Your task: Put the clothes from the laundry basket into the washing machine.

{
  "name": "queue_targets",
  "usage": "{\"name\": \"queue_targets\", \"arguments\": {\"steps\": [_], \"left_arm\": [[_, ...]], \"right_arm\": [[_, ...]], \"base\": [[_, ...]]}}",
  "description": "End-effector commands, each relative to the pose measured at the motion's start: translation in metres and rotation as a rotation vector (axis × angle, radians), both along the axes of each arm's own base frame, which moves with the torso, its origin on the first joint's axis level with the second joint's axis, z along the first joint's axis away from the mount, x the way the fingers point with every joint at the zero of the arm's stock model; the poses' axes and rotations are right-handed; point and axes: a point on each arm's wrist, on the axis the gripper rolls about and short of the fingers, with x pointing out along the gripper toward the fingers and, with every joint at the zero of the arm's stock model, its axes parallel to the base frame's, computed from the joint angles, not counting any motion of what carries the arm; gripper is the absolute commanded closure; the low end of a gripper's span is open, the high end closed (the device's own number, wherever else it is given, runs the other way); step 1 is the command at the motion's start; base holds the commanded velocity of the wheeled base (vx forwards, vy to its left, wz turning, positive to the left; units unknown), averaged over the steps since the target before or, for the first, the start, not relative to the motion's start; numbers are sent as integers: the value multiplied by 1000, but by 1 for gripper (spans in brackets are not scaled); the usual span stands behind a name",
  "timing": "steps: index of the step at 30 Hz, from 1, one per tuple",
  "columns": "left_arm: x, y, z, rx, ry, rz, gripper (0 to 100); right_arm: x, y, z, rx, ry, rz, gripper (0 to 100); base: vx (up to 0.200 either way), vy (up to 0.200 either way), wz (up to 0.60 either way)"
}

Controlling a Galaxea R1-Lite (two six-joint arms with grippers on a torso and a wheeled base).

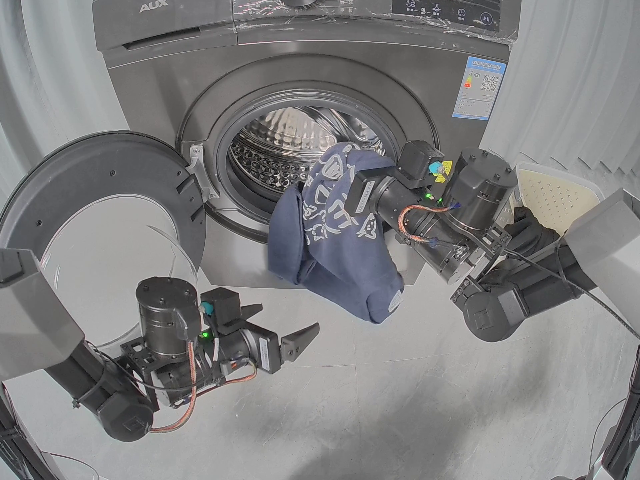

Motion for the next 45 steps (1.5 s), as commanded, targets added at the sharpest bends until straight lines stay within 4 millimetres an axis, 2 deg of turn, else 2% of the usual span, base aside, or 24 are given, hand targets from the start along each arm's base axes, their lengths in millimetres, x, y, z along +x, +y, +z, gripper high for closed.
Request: {"name": "queue_targets", "arguments": {"steps": [1, 5, 17, 23, 28, 32, 33, 36, 40, 45], "left_arm": [[24, -16, -8, -36, -49, 2, 0], [38, -27, -12, -72, -103, 3, 0], [60, -41, -20, -112, -167, 2, 0], [86, -55, -29, -153, -233, 19, 0], [101, -60, -32, -170, -261, 33, 0], [104, -61, -41, -158, -247, 48, 0], [105, -62, -44, -155, -244, 56, 100], [109, -64, -46, -159, -253, 68, 100], [119, -70, -36, -191, -300, 96, 100], [127, -63, -25, -220, -349, 139, 100]], "right_arm": [[-6, 8, 0, 5, 5, 0, 100], [-9, 12, 0, 2, 3, 6, 100], [-18, 21, -1, 5, 8, 21, 100], [-31, 33, -1, 8, 19, 48, 100], [-39, 32, 1, 8, 22, 57, 100], [-43, 28, 6, 14, 18, 58, 100], [-44, 27, 8, 18, 15, 59, 100], [-46, 26, 10, 19, 14, 59, 100], [-47, 23, 3, 7, 31, 53, 100], [-44, 18, -1, 3, 48, 25, 100]], "base": [[0, 0, 0], [0, 0, 0], [0, 0, 0], [0, 0, 0], [0, 0, 0], [0, 0, 0], [0, 0, 0], [0, 0, 0], [0, 0, 0], [0, 0, 0]]}}
